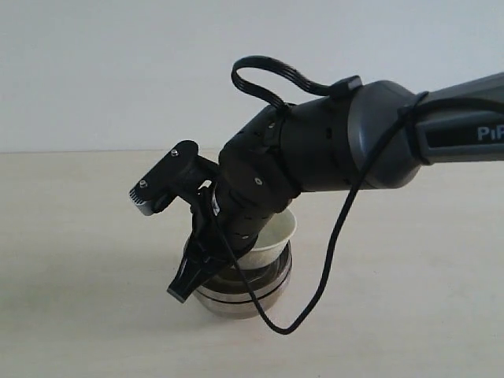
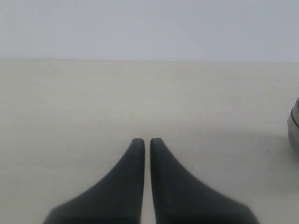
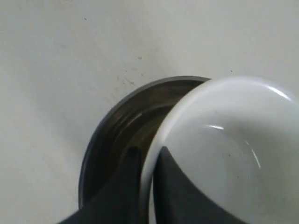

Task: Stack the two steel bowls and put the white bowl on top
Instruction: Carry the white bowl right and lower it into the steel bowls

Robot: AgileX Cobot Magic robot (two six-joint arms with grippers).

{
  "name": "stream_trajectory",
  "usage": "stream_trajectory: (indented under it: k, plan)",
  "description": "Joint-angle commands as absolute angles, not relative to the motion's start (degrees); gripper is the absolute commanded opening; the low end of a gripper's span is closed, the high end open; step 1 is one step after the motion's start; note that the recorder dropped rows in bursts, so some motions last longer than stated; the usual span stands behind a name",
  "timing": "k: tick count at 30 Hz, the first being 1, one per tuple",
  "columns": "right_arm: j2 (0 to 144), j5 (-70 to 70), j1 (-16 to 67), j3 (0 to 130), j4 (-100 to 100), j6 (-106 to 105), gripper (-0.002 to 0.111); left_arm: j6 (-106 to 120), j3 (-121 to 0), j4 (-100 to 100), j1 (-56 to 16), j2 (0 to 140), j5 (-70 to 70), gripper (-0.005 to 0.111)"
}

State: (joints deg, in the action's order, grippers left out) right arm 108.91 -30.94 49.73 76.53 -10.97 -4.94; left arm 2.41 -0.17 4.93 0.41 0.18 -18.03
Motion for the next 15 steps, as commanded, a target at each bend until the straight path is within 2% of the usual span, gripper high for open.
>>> stream_trajectory:
  k: [1, 15]
  plan:
    - [108.23, -28.28, 49.67, 75.09, -8.18, -4.61, 0.000, 2.14, 0.00, 4.93, 0.12, 0.00, -17.60, 0.004]
    - [108.73, -28.41, 49.67, 74.34, -7.69, -4.61, 0.001, 2.14, 0.00, 4.93, 0.12, 0.00, -17.60, 0.004]
